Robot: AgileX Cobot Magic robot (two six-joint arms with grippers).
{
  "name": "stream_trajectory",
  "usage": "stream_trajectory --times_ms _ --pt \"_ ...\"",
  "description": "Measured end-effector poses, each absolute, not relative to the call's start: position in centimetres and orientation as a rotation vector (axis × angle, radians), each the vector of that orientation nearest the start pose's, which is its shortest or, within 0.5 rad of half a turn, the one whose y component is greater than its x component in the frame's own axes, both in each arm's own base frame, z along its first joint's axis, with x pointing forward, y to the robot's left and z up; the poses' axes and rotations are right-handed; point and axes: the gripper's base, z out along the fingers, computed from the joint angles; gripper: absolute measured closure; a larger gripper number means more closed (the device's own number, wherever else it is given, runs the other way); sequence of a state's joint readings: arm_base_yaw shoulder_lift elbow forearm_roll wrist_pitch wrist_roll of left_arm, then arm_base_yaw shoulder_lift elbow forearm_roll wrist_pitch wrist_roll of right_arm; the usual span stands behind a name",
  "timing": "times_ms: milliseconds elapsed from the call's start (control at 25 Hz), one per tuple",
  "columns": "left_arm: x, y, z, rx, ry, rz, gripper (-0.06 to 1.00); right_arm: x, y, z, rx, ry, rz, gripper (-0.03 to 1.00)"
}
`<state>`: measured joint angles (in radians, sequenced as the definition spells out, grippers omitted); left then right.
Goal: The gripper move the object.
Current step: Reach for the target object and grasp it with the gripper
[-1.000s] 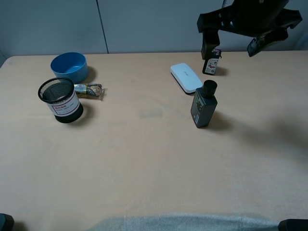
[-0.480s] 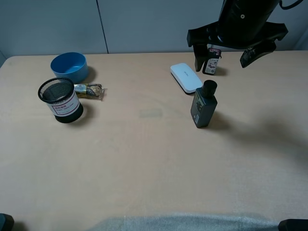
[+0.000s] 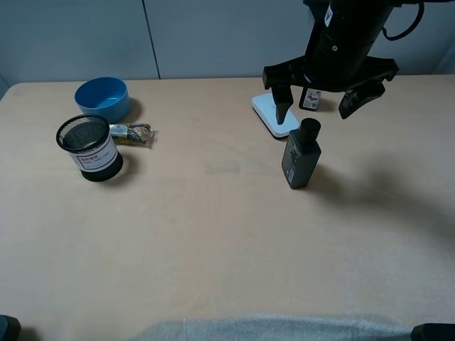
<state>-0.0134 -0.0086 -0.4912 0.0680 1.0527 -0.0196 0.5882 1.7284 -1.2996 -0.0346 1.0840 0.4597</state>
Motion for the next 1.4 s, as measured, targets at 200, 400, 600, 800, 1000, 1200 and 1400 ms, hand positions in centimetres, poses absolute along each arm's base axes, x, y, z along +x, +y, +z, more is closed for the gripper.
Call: stream_trajectory --times_ms 200,400,600,800,1000,1200,1400 --pt "-0.5 0.5 27.6 -0.009 2.035 0.061 0.21 28.7 18.9 23.0 -0.221 3.027 0.056 0.27" --pt "-0.5 0.5 27.6 -0.009 2.035 0.061 0.21 28.9 19.2 21.5 -0.225 3.061 0.041 0.27" --pt "-0.5 0.5 27.6 -0.009 2.035 0.061 0.21 28.6 19.0 19.3 -0.244 3.099 0.015 0.27" --pt "-0.5 0.5 27.6 -0.009 2.035 0.061 0.21 28.8 19.3 18.4 -0.282 3.083 0.060 0.27" --pt "-0.5 0.5 27.6 -0.009 2.035 0.061 0.21 28.8 19.5 18.4 -0.293 3.069 0.085 0.27" --pt "-0.5 0.5 27.6 -0.009 2.035 0.061 0.21 28.9 19.6 18.1 -0.294 3.074 0.081 0.27" --pt "-0.5 0.5 27.6 -0.009 2.035 0.061 0.21 29.0 19.6 17.9 -0.301 3.068 0.079 0.27"
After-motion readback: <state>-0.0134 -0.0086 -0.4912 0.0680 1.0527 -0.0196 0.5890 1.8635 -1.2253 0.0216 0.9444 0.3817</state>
